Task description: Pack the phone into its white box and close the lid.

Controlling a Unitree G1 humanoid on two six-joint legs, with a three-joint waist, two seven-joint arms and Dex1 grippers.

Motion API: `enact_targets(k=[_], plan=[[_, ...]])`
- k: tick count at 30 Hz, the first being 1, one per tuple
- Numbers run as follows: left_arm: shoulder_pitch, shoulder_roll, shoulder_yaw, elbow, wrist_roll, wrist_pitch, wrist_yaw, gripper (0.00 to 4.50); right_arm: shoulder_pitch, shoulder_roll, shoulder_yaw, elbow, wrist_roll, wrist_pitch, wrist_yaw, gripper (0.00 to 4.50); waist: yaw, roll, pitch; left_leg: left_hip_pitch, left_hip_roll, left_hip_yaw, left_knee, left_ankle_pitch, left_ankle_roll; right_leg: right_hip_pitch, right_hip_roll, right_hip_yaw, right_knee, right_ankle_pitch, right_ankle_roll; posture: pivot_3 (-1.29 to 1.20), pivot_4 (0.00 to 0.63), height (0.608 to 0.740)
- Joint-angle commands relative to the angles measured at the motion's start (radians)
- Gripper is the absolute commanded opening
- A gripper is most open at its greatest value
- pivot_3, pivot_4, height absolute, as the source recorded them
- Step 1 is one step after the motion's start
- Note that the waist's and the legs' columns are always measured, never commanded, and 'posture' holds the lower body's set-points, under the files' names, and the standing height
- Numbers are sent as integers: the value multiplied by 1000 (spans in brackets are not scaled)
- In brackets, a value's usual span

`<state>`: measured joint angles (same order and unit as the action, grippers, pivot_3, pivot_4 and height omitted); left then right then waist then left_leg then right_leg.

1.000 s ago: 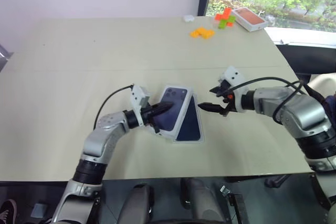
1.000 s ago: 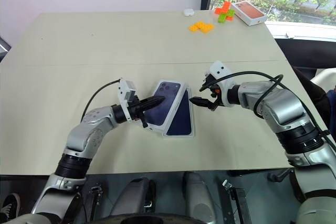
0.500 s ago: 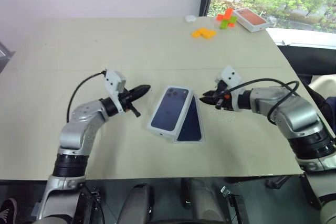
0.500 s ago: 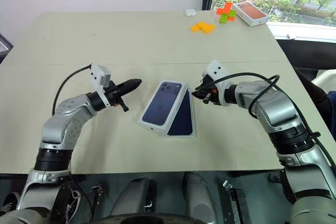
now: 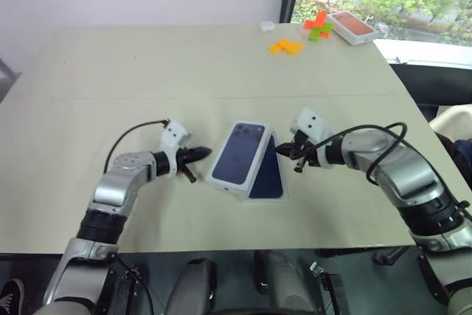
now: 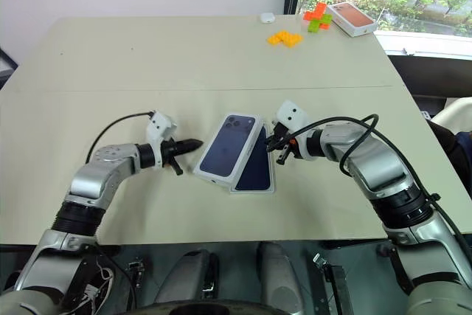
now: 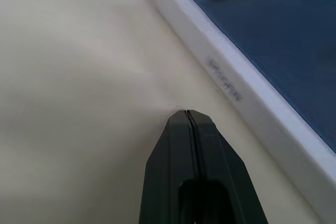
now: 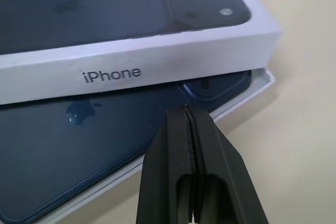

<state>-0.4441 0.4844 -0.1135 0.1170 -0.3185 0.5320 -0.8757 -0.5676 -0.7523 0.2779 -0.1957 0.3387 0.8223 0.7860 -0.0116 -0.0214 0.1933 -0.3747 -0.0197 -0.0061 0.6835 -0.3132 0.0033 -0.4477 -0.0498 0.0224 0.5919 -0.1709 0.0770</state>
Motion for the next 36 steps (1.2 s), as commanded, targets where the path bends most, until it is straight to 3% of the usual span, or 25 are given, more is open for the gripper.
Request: enact_targets(k=[1, 17, 36], plan=[[-26, -11, -16, -28, -31, 50, -39, 0, -4, 7, -8, -33, -24, -22, 5, 36, 0, 0, 0, 0, 0, 0, 0, 0, 0, 0, 0, 0, 0, 0, 0, 0, 150, 740], [-48, -112, -25, -129, -113, 187, -45, 0, 28, -37, -25, -19, -95, -62, 64, 36, 2, 0, 0, 1, 0, -1, 1, 0, 0, 0, 0, 0, 2, 0, 0, 0, 150, 740], [19, -74, -36, -221, -130, 236, -30, 0, 71, -62, -38, -83, -119, -50, 126, 36, -1, 0, 0, 2, 0, 0, 1, 0, 0, 1, 1, 0, 2, 0, 0, 0, 150, 740]])
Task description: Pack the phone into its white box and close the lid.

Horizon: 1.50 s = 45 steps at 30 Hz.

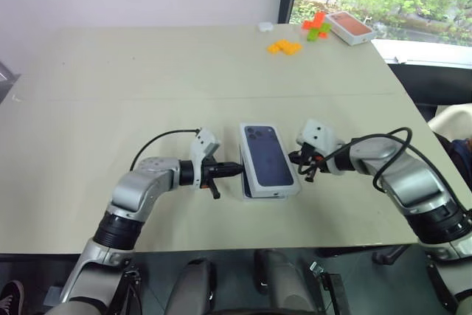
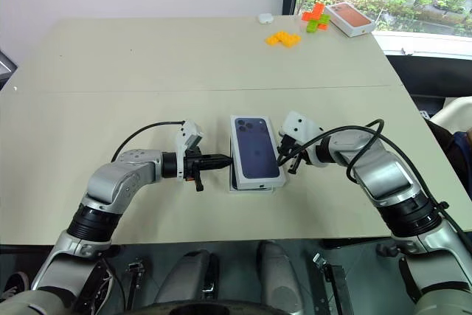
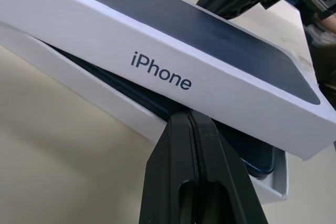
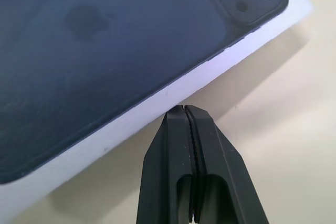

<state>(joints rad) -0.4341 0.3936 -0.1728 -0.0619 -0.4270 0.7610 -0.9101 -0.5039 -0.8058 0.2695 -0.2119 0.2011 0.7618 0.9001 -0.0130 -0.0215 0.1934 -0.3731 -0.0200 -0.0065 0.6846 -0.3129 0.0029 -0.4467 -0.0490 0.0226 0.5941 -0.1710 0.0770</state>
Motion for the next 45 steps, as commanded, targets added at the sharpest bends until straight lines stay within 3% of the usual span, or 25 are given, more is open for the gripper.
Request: enact_targets(k=[1, 21, 31, 45], plan=[[11, 20, 27, -44, -23, 6, 5, 0, 11, -9, -30, -75, 22, 18, 15, 36, 0, 0, 0, 0, 0, 0, 0, 0, 0, 0, 0, 0, 0, 0, 0, 0, 150, 740], [41, 95, 64, -70, -59, 19, -2, 0, -5, -20, -21, -101, 16, 22, 46, 36, 0, 0, 0, 0, 0, 0, 1, 0, 0, 0, 0, 0, 1, 0, 0, 0, 150, 740], [34, 26, 24, -91, -60, 20, 31, 0, 21, -26, -27, -136, 34, 48, 75, 36, 1, 0, 0, 0, 0, 0, 0, 0, 0, 0, 0, 0, 1, 0, 0, 0, 150, 740], [52, 39, 28, -153, -90, 76, 32, 0, 23, -28, -48, -185, 77, 79, 95, 36, 1, 0, 0, 1, 0, -1, 1, 0, 0, 1, 0, 0, 1, 0, 0, 0, 150, 740]])
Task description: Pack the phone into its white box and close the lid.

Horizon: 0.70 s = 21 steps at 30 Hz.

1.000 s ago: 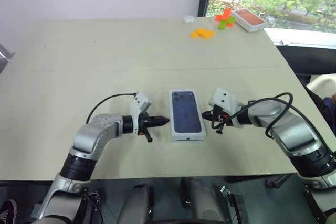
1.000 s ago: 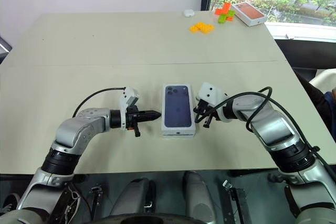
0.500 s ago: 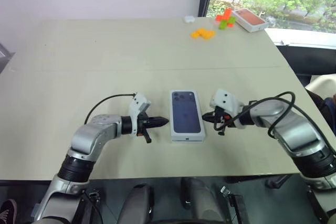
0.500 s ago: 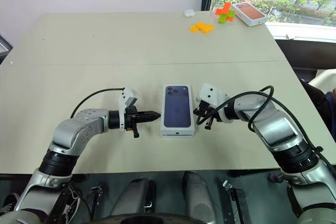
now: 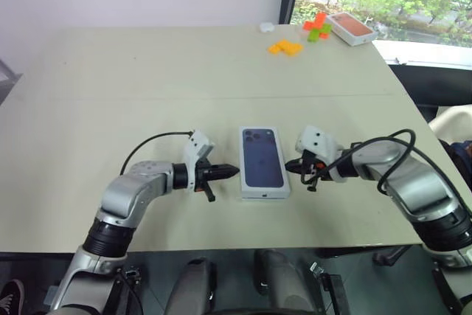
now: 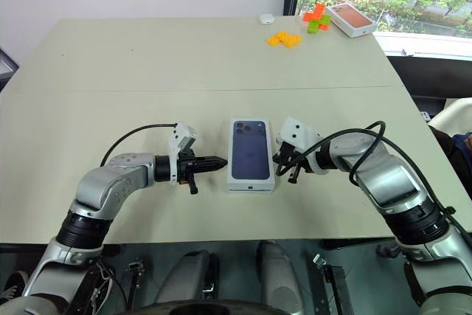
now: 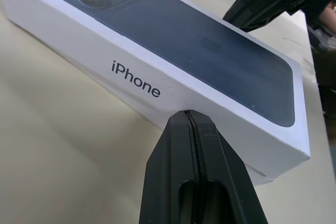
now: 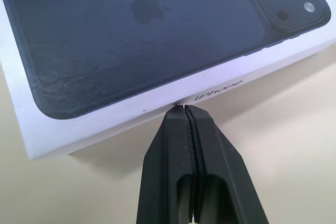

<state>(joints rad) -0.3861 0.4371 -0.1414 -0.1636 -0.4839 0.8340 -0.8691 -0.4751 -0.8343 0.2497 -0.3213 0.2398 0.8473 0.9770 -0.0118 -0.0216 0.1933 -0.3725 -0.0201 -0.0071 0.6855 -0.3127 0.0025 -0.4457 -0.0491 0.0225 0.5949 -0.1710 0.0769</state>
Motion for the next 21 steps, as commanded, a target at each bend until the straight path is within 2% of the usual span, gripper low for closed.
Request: enact_targets(k=[1, 9, 21], plan=[[8, -3, -3, -52, -35, 6, -9, 0, -5, 0, -29, -82, 43, -2, 19, 36, 0, 0, 0, 0, 0, 0, 0, 0, 0, 0, 0, 0, 0, 0, 0, 0, 150, 740], [45, 22, -9, -73, -37, 14, -14, 0, 17, -17, -28, -121, 71, 22, 33, 36, 0, 0, 0, 0, 0, 0, 0, 0, 0, 0, 0, 0, 0, 0, 0, 0, 150, 740], [60, 42, -2, -43, -10, -20, -9, 0, 39, -10, 72, -38, -69, -107, -14, 36, -1, 0, 0, 1, 0, 0, 0, 0, 0, 0, 0, 0, 0, 0, 0, 0, 150, 740]])
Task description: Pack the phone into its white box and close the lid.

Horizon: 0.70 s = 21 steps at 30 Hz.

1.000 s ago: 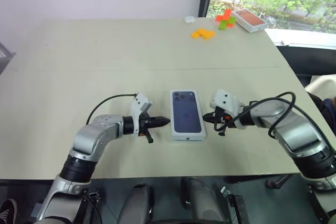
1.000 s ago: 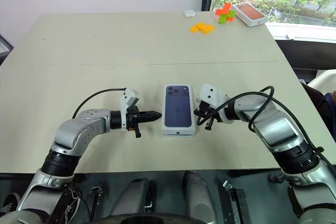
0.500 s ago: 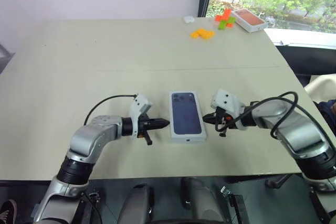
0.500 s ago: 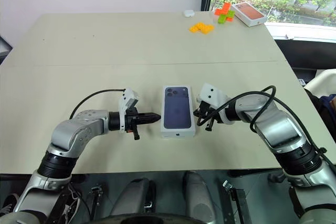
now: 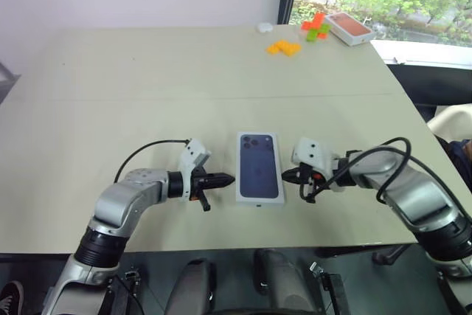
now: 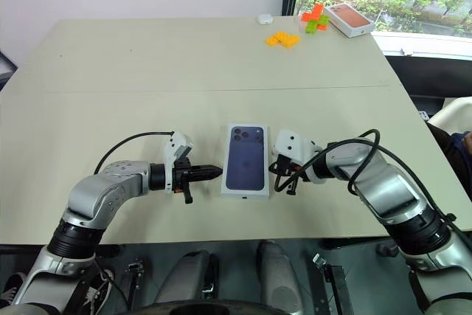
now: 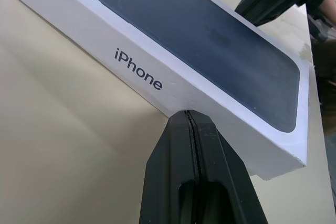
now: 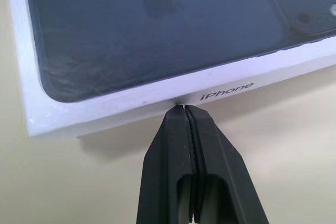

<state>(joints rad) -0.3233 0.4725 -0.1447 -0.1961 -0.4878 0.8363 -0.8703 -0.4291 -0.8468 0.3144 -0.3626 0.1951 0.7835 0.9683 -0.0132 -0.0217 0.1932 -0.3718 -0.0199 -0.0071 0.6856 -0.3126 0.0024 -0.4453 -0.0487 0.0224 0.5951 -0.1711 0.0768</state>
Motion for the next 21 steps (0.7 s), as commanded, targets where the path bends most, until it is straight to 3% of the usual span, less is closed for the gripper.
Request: enact_targets(k=[1, 8, 14, 21], plan=[[-6, 8, 8, -10, -9, -21, -7, 0, -10, 1, 2, 12, -31, -51, -7, 36, 0, 0, 0, 0, 0, 0, 0, 0, 0, 0, 0, 0, 0, 0, 0, 0, 150, 740], [-69, 18, 78, 18, -40, -18, -14, 0, -74, -37, -98, 95, 8, -82, 50, 36, 1, 0, 0, 0, 0, 0, 0, 0, 0, 0, 0, 0, 0, 0, 0, 0, 150, 740], [-220, -21, 68, 219, 44, -176, 0, 0, -213, 88, -157, 267, -24, -127, -77, 36, 1, 0, 0, 1, 0, 0, 0, 0, -1, 1, 0, 0, 0, 1, -1, 0, 150, 740], [-273, -141, 4, 397, 170, -375, 55, 0, -190, 211, -117, 327, -72, -166, -176, 36, 4, 0, 0, -2, -2, -1, -1, 0, -1, -1, -2, -1, 0, 1, -1, 0, 150, 740]])
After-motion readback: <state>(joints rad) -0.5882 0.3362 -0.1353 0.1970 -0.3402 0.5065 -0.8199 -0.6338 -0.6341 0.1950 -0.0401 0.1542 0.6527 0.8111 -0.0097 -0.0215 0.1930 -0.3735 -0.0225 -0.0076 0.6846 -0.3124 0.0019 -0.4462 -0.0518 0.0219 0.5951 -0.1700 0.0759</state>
